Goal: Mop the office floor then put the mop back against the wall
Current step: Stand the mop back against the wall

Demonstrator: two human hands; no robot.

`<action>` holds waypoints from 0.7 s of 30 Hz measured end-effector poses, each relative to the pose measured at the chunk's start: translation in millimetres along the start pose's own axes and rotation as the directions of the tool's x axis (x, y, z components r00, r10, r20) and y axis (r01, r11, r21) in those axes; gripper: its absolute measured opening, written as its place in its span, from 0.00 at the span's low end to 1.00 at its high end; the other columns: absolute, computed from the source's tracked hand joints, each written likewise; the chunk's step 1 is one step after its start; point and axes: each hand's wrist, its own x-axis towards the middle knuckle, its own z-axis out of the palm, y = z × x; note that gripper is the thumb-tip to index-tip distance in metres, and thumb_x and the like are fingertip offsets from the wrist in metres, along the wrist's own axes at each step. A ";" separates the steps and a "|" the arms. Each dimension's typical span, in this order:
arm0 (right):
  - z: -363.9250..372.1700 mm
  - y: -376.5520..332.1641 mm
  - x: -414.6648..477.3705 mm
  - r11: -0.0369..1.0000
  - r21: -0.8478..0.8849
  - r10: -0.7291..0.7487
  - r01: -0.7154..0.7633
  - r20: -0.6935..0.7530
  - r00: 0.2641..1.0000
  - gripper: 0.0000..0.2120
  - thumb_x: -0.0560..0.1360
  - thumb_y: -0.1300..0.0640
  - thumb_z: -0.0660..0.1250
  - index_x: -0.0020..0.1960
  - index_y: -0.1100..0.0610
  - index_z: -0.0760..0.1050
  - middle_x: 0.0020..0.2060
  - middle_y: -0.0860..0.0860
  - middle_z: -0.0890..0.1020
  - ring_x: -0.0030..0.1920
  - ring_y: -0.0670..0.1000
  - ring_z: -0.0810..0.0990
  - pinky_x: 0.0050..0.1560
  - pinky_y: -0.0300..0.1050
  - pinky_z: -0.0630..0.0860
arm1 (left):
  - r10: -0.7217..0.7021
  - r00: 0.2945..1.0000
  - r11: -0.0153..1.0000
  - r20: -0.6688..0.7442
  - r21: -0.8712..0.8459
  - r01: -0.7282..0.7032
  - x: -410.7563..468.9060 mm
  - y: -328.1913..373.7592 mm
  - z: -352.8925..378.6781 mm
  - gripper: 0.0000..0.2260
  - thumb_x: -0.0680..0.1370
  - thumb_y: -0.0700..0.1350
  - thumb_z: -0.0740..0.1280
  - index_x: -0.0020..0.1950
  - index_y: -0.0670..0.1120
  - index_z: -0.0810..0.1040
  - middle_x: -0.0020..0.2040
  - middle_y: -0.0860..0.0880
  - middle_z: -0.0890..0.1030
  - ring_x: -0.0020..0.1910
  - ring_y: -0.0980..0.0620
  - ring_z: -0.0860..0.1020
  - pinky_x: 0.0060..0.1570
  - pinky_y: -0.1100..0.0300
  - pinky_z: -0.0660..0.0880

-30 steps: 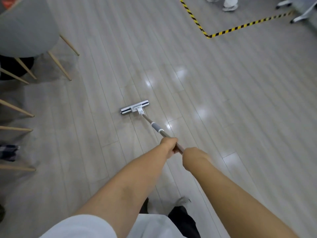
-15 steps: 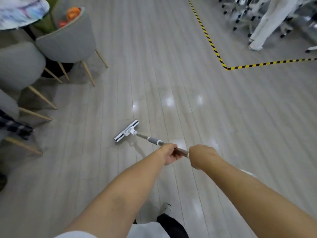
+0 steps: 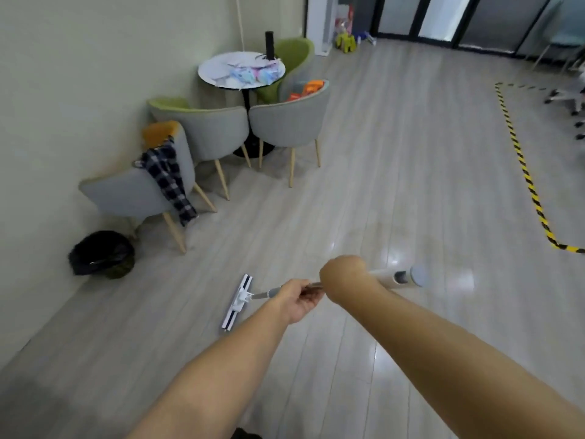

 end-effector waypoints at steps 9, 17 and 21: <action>-167.7 -197.8 64.5 0.831 -0.554 -0.182 0.058 -0.172 0.968 0.15 0.80 0.57 0.64 0.67 0.55 0.78 0.63 0.52 0.80 0.63 0.54 0.79 0.58 0.47 0.74 | 0.196 0.978 0.937 -0.072 -0.282 -0.209 -39.7 186.3 -147.8 0.15 0.83 0.31 0.52 0.39 0.37 0.72 0.23 0.43 0.75 0.18 0.51 0.75 0.22 0.63 0.75; -278.9 -320.6 101.5 0.578 -0.807 -0.354 -0.118 -0.378 0.856 0.08 0.80 0.60 0.61 0.56 0.55 0.77 0.47 0.54 0.79 0.51 0.55 0.75 0.56 0.54 0.65 | 0.301 0.940 0.944 -0.164 -0.087 -0.317 -49.3 308.7 -262.2 0.09 0.84 0.35 0.60 0.62 0.34 0.74 0.45 0.39 0.82 0.37 0.45 0.83 0.41 0.54 0.83; -312.8 -341.0 129.4 0.499 -0.852 -0.509 -0.159 -0.437 0.742 0.13 0.82 0.53 0.62 0.63 0.53 0.78 0.59 0.55 0.81 0.64 0.62 0.74 0.74 0.66 0.54 | 0.622 0.773 0.663 -0.125 0.609 -0.435 -44.9 340.0 -291.1 0.17 0.78 0.36 0.64 0.65 0.49 0.76 0.53 0.42 0.81 0.42 0.50 0.77 0.35 0.62 0.74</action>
